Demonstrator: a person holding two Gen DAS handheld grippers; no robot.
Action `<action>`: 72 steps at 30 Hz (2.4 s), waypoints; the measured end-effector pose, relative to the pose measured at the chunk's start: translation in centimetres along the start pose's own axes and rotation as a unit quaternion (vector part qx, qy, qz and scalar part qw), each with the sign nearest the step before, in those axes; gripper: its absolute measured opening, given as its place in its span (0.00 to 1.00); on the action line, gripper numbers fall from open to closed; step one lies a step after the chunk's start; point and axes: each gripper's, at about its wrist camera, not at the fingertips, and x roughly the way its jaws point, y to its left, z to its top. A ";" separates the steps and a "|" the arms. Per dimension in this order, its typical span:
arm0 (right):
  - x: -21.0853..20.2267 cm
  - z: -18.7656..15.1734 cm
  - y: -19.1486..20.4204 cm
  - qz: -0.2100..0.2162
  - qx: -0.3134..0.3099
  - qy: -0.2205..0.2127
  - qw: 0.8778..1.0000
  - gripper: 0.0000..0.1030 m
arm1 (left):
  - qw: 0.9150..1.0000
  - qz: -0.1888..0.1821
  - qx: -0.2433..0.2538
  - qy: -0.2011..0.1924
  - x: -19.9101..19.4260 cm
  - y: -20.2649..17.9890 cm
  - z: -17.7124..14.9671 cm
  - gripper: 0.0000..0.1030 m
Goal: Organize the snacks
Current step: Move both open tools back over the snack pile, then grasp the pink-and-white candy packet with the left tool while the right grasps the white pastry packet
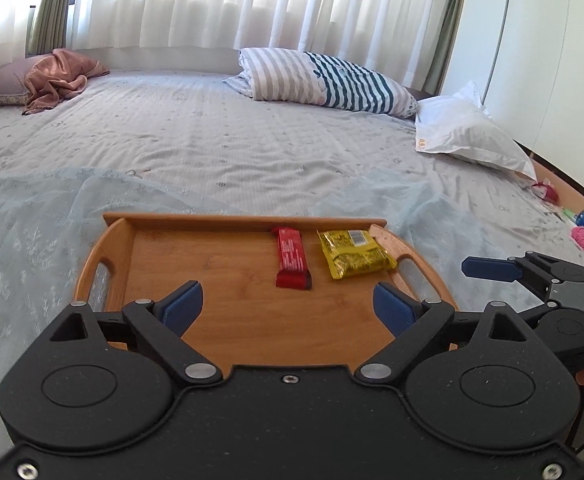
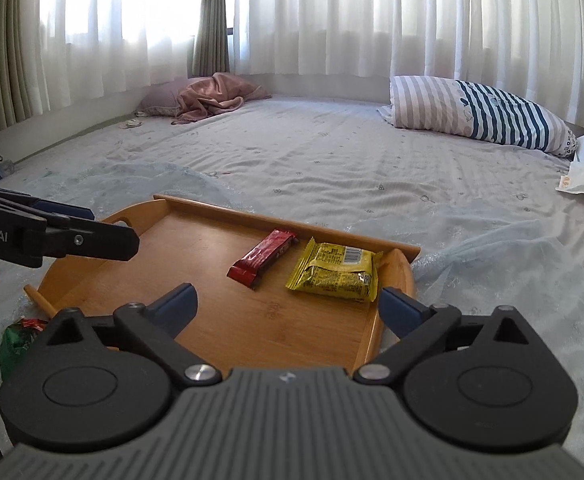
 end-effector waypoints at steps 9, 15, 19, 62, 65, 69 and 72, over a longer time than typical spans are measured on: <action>-3.3 -3.9 1.6 -0.029 -0.001 -0.023 0.999 1.00 | 1.000 -0.002 0.005 0.007 -3.3 -0.2 -4.3 0.89; -4.7 -6.2 2.1 -0.076 0.006 -0.034 0.996 1.00 | 1.000 0.007 0.003 0.006 -4.4 -0.2 -6.4 0.89; -5.7 -7.7 2.5 -0.110 0.014 -0.045 0.993 1.00 | 1.000 0.015 0.006 0.007 -5.1 -0.4 -7.9 0.89; -5.3 -12.6 3.8 -0.204 0.108 -0.018 0.973 0.79 | 0.995 0.092 -0.019 0.029 -5.7 -2.6 -14.0 0.47; -5.2 -12.6 3.9 -0.202 0.103 -0.018 0.974 0.79 | 0.995 0.088 -0.025 0.033 -5.0 -2.4 -14.0 0.47; -4.9 -12.6 4.1 -0.195 0.099 -0.018 0.976 0.79 | 0.995 0.084 -0.031 0.034 -4.6 -2.2 -13.9 0.43; -4.9 -12.6 4.1 -0.193 0.099 -0.017 0.976 0.79 | 0.996 0.077 -0.030 0.035 -4.5 -2.2 -13.9 0.37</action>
